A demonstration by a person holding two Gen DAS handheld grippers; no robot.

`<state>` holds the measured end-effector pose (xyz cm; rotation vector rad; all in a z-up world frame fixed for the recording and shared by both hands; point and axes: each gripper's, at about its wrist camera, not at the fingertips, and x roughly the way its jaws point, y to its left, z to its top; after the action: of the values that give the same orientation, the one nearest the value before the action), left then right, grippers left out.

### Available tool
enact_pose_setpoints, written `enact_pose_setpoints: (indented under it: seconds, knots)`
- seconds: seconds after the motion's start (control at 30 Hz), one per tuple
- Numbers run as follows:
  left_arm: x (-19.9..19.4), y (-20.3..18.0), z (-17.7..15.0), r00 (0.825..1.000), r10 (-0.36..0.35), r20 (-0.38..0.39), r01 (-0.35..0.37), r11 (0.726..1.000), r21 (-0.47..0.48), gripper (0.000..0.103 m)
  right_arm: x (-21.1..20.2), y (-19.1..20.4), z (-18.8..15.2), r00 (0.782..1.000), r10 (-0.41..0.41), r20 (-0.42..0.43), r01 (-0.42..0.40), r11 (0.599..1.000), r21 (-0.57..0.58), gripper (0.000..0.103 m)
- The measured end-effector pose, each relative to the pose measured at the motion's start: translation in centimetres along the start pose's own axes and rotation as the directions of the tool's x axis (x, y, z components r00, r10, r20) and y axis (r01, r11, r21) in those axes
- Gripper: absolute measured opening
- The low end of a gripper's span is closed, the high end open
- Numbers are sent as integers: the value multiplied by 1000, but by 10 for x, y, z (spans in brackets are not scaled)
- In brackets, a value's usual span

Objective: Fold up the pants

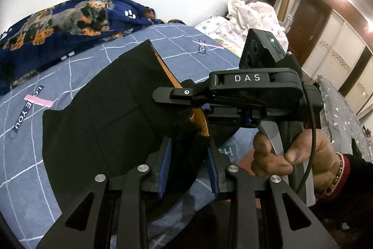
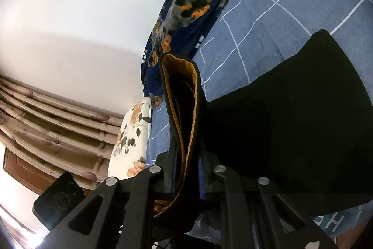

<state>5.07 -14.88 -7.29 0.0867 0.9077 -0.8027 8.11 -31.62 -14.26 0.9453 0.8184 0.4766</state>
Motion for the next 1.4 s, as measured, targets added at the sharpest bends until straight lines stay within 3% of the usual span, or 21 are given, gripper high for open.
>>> enact_pose_setpoints:
  seconds: [0.4, 0.5, 0.87, 1.2, 1.4]
  knots:
    - [-8, 6, -1, 999, 31, 22, -31, 999, -8, 61, -15, -4, 8, 999, 15, 42, -16, 1000, 10, 13]
    - [-16, 15, 0, 995, 87, 47, -86, 996, -22, 61, -26, -7, 11, 998, 10, 68, -12, 1000, 20, 13]
    - [-35, 95, -13, 985, 164, 48, -148, 959, -244, 63, -58, -34, 23, 993, 4, 121, -15, 996, 89, 13]
    - [-21, 107, -31, 979, 202, -8, -198, 948, -251, 63, -74, -81, 29, 990, -29, 137, 8, 989, 151, 13]
    - [-10, 106, -37, 978, 202, -44, -206, 946, -249, 63, -74, -96, 36, 990, 1, 140, -17, 994, 112, 12]
